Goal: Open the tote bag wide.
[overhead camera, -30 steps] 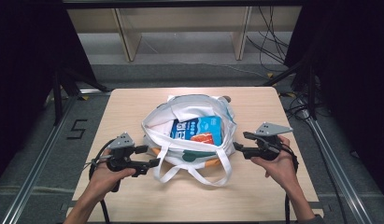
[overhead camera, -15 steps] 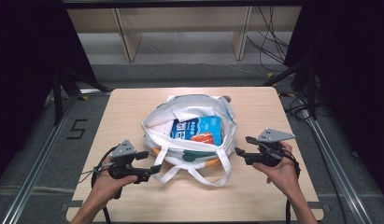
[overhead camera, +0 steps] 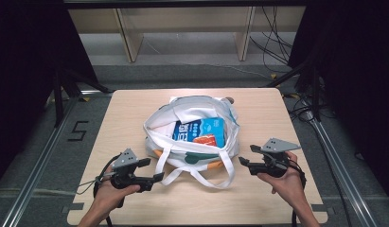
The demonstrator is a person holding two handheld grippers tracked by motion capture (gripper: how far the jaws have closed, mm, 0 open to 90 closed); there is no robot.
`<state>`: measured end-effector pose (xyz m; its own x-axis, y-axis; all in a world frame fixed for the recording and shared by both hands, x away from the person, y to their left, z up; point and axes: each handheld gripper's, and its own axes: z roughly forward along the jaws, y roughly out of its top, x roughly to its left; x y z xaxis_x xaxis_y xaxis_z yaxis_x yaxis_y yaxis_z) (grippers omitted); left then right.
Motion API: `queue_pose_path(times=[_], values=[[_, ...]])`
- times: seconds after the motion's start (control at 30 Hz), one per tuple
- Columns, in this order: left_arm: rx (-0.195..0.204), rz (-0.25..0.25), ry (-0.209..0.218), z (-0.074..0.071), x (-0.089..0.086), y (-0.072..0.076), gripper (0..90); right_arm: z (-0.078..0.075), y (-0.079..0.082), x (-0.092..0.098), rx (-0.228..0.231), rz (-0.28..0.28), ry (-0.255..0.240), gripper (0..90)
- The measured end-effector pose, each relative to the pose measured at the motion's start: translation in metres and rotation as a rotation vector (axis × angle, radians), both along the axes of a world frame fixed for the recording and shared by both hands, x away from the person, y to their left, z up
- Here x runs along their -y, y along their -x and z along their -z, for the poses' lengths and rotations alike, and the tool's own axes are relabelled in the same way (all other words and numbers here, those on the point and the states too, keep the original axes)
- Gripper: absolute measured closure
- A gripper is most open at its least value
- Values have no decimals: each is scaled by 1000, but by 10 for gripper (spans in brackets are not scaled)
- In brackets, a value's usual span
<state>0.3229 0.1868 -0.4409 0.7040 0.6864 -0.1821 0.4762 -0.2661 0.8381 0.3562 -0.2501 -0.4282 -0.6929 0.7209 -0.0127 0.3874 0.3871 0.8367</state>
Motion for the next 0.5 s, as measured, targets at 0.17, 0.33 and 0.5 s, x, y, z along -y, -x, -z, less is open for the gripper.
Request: queue_pose_path(times=[0.17,0.33,0.5], values=[[23,-10,8,6,-1,8,227,4,8,0,-10,11,-14,364],[6,-29,15,16,0,14,214,10,15,1,-11,-12,-9,362],[3,-19,11,25,1,18,207,17,24,0,-30,-2,-27,362]])
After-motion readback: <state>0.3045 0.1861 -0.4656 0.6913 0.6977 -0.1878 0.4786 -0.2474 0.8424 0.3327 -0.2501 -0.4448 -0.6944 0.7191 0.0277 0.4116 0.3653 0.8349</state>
